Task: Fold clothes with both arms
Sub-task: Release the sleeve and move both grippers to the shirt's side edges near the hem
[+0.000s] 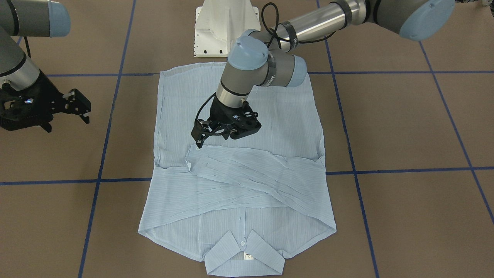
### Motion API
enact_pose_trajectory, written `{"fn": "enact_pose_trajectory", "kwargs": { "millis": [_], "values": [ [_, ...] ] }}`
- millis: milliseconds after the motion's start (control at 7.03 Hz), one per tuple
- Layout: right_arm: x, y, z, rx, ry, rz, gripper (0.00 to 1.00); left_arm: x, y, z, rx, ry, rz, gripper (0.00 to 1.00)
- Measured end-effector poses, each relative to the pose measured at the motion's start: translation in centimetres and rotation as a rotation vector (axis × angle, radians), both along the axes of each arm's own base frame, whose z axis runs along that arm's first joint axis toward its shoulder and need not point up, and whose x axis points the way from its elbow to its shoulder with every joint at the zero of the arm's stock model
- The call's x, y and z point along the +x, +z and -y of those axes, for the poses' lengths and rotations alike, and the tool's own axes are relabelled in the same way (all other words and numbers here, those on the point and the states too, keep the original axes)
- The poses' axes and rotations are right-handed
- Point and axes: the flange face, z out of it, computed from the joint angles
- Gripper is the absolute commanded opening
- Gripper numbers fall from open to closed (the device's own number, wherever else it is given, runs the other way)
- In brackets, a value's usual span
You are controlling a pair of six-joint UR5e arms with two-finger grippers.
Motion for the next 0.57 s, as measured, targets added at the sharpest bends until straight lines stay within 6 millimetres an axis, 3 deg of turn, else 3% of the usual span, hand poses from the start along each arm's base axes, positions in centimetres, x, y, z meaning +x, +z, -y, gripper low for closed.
{"fn": "enact_pose_trajectory", "kwargs": {
  "millis": [285,569],
  "values": [
    [-5.8,-1.1,-4.5,-0.029,0.070,0.022,1.00,-7.2,4.8,-4.3,0.097,0.073,0.091,1.00],
    [-12.3,-2.5,-11.0,-0.033,0.137,0.009,1.00,-12.9,8.3,-7.6,0.162,0.121,0.163,1.00]
  ]
}}
